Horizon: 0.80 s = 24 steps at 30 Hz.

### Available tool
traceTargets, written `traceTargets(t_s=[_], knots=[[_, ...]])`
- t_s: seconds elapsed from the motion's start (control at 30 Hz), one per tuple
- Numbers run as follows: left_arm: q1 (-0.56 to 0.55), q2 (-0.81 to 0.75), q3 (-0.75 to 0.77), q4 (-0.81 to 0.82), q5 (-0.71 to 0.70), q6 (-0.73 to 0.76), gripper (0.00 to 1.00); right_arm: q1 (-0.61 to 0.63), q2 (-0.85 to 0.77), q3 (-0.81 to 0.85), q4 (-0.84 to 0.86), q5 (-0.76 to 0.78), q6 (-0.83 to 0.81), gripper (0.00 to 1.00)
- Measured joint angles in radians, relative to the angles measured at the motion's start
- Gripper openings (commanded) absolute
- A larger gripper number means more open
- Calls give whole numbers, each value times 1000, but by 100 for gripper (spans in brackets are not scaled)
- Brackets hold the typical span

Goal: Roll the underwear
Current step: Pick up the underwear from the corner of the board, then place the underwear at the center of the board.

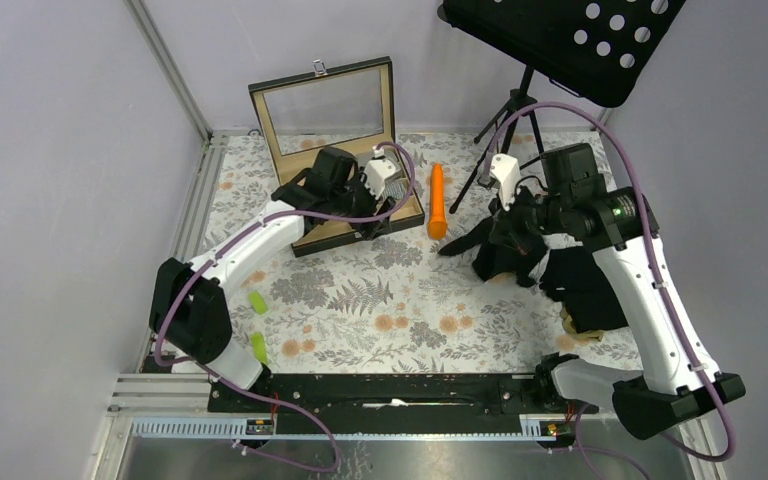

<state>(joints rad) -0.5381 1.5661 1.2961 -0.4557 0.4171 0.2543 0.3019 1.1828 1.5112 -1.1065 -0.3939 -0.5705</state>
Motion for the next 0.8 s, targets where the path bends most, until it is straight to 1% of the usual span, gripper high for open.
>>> traceTargets(t_s=[0.03,0.1,0.17,0.27,0.37,0.43,0.47,0.5,0.57,0.63,0.7,0.73,0.8], knots=[[6,1,0,-2,-8,1,66,29,7,16,-19,-45,20,0],[20,3,0,-8,-23,5,66,45,31,64,-39,-116,68,0],[27,3,0,-11,-34,8,66,45,58,99,-32,-161,110,0],[35,3,0,-14,-47,8,66,45,90,104,6,-202,179,0],[35,3,0,-13,-48,7,66,36,95,32,75,-199,226,0],[35,2,-2,-13,-48,7,66,-13,84,-67,115,-190,256,1],[35,1,-3,-13,-48,7,66,-53,79,-115,127,-180,270,11],[34,0,-8,-11,-48,7,66,-108,79,-165,140,-171,285,24],[34,-5,-19,-11,-47,7,66,-217,81,-268,164,-124,314,35],[35,-13,-35,-14,-46,8,66,-281,94,-342,152,-66,310,41],[34,-16,-43,-13,-41,9,66,-286,96,-378,133,-53,287,50],[35,-21,-50,-15,-36,11,66,-283,87,-385,124,-57,265,52],[35,-27,-64,-19,-28,15,66,-282,50,-388,112,-83,192,52]])
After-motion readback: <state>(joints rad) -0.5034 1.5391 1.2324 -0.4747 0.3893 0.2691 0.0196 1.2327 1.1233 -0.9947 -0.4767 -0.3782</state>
